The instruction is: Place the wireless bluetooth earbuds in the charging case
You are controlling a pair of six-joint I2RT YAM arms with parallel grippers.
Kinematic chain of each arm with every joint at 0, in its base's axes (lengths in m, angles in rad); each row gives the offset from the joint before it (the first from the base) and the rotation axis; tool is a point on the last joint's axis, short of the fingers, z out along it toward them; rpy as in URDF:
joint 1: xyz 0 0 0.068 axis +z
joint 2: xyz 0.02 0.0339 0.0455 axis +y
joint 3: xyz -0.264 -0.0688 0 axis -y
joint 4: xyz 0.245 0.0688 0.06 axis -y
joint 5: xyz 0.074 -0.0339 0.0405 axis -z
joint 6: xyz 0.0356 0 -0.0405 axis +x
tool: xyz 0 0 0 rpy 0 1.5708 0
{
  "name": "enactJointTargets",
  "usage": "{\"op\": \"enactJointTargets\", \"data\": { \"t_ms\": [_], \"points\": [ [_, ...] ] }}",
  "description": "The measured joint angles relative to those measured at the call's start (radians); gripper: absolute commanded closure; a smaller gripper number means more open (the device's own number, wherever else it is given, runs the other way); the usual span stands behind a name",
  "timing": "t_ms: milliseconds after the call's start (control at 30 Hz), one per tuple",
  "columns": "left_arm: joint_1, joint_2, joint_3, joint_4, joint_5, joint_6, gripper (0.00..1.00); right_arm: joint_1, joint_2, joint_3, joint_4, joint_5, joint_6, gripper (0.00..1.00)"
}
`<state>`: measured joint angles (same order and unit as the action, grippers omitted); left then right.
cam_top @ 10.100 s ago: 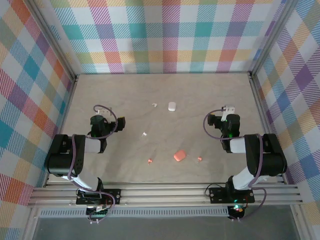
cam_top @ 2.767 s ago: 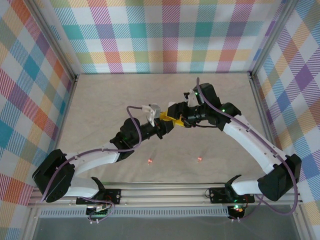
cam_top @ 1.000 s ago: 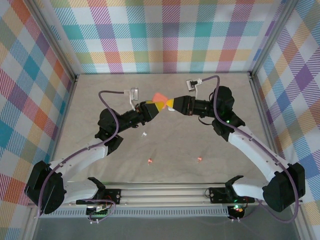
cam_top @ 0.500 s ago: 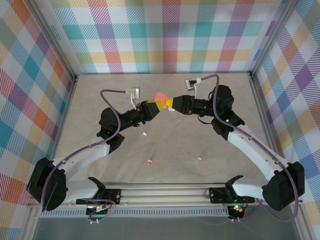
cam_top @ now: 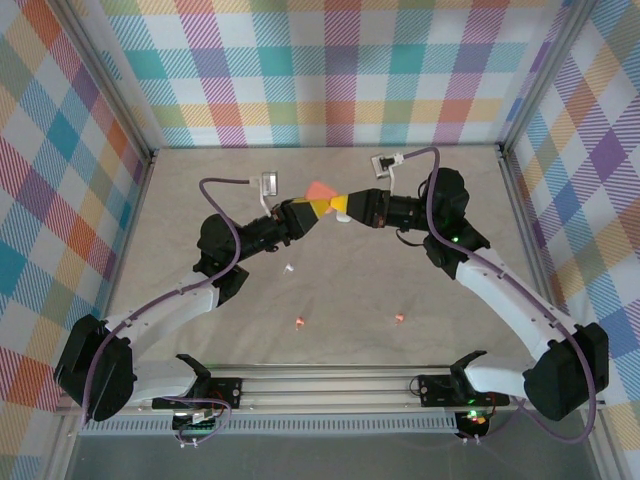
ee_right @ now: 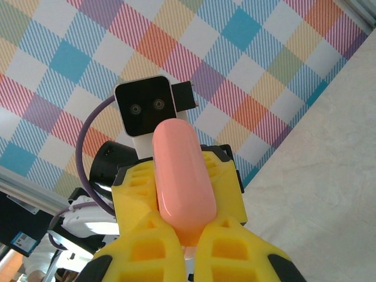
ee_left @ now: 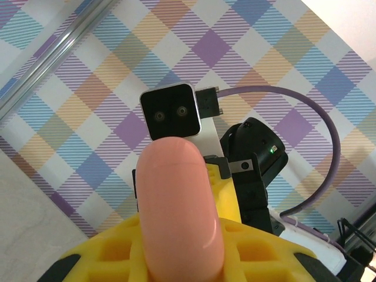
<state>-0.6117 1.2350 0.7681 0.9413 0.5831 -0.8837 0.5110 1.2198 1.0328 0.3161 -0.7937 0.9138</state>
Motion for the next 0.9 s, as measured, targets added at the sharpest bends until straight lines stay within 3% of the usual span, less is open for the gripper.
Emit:
{"op": "enactJointTargets", "data": {
  "t_ms": [133,267,367,633,900],
  "points": [
    [-0.002,-0.014,0.000,-0.035,0.004,0.030,0.66,0.003,-0.011,0.000,-0.027,0.005,-0.034,1.00],
    [-0.008,-0.028,0.000,-0.072,0.016,0.056,0.49,0.009,-0.011,0.000,-0.055,0.009,-0.063,1.00],
    [-0.013,-0.038,0.000,-0.097,0.019,0.071,0.41,0.010,-0.011,0.000,-0.082,0.011,-0.087,1.00],
    [-0.001,-0.126,0.000,-0.243,0.011,0.135,0.33,0.010,-0.011,0.061,-0.251,0.007,-0.240,1.00],
    [0.066,-0.320,0.003,-0.537,0.031,0.326,0.32,-0.002,0.046,0.274,-0.579,-0.017,-0.549,1.00]
  ]
}}
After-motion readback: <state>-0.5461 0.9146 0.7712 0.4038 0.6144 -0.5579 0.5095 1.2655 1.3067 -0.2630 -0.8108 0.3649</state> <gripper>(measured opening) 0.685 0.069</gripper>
